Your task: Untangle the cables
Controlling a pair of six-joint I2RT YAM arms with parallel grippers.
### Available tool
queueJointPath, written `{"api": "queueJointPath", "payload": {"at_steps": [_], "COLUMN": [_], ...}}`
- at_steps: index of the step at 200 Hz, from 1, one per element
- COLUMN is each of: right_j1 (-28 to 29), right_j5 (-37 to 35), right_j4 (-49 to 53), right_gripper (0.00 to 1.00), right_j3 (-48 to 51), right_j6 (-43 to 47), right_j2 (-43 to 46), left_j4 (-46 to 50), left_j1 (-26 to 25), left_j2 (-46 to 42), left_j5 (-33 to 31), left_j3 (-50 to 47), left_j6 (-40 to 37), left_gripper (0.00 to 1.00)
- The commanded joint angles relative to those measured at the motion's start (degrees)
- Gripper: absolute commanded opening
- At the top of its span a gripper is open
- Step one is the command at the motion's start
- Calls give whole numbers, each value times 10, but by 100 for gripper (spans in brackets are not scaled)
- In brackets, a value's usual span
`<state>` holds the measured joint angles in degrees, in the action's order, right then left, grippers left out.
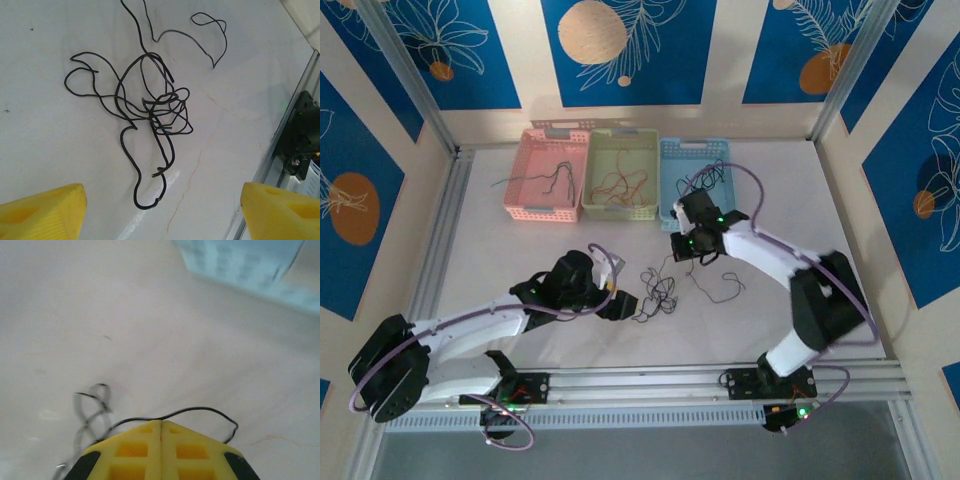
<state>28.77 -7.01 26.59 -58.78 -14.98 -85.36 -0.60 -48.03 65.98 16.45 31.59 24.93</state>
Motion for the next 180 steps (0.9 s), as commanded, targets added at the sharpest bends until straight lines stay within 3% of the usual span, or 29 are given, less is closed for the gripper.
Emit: {"api": "queueJointPath", "payload": {"at_steps": [1,28,54,73,92,119,180], "right_j1": [-18,-43,-46,-67,-60,21,26], "right_j5": [81,173,139,109,187,121,116], "right_j4": [-84,-144,-82,34,43,4,-23], "right_gripper": [0,0,0,27,37,52,54], "right_j3": [30,61,35,-9,17,55,41], "right_j6": [-2,-15,-14,-112,-207,-278,-316], "right_j2": [108,206,195,127,94,80,-63], "left_j4": [6,-5,-18,-27,-26,-12,-4], "left_j1": [-5,-5,-5,-5,-5,-5,-4], "left_j2": [-17,-27,-7,5,-1,-7,-26], "left_j5": [-3,0,12,15,7,-4,-7], "left_j3": [-5,-10,-7,-5,-8,-13,-26], "left_j6": [-8,-8,-11,-6,-6,-13,-10], "left_gripper": [81,82,82,82,82,82,82]}}
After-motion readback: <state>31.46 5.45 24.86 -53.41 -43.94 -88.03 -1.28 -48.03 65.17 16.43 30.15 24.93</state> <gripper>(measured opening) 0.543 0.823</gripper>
